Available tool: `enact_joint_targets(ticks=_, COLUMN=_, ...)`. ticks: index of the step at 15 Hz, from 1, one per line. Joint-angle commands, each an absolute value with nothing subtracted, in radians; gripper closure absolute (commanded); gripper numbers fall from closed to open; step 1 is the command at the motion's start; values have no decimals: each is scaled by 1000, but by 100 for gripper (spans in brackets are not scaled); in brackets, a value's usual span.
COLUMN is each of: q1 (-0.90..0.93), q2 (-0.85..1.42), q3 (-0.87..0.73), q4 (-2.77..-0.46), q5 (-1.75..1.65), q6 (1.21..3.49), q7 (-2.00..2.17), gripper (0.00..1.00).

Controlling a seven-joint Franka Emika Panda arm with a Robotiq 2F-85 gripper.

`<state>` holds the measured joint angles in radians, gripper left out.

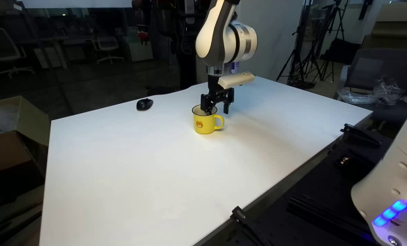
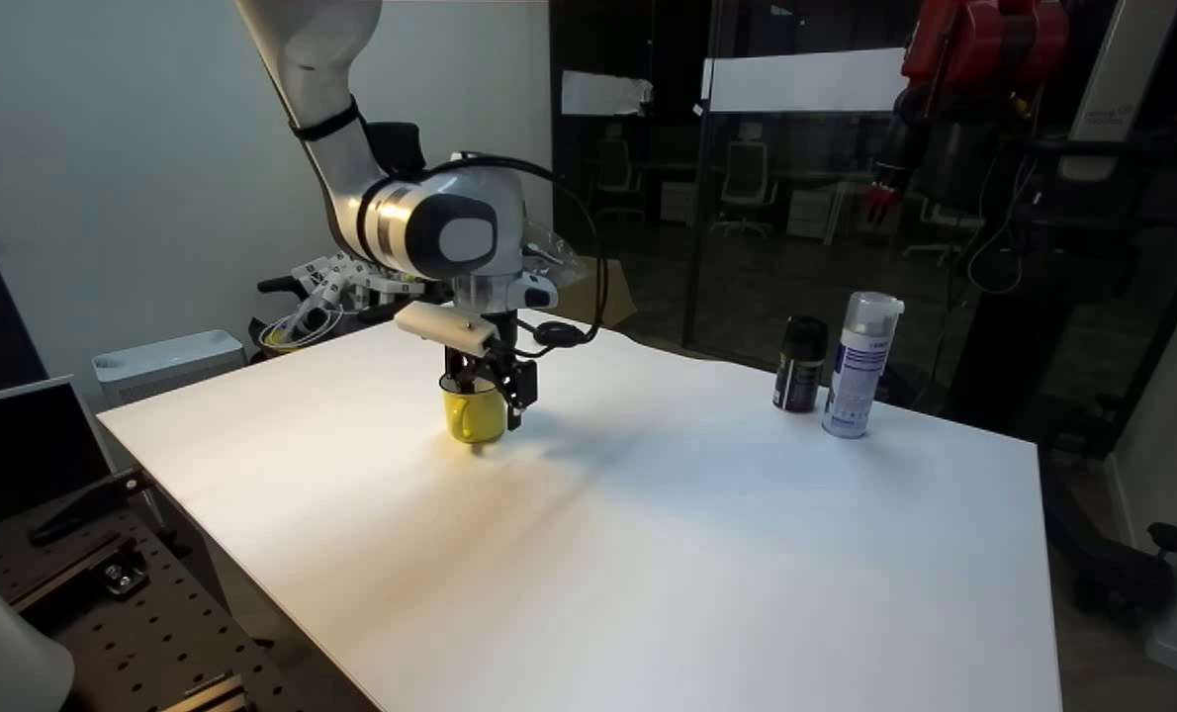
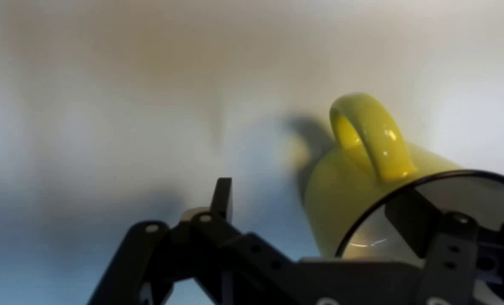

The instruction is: Move the mug forward.

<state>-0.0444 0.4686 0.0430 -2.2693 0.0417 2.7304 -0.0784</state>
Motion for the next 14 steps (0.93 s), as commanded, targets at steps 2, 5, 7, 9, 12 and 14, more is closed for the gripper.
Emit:
enact_joint_targets(ticks=2, q1=-63, q2=400, q3=55, q4=-2299, q5=60, q6=2775, q7=-94, gripper=0)
enact_joint_targets(ticks=5, q1=-87, q2=357, q3=79, q4=-2308, q5=91, q6=2795, q7=-113, gripper=0)
enact_joint_targets(ticks=7, q1=-140, q2=322, q3=137, q4=-2309, q5=169, q6=2770, q7=-187, gripper=0)
enact_joint_targets(ticks=9, q1=-200, q2=295, q3=202, q4=-2298, q5=283, q6=2704, q7=-293, gripper=0)
enact_joint_targets(ticks=12, q1=-161, q2=321, q3=163, q4=-2277, q5=270, q6=2712, q7=-278, gripper=0)
enact_joint_targets(ticks=14, q1=-167, q2=315, q3=167, q4=-2278, q5=273, q6=2708, q7=-284, gripper=0)
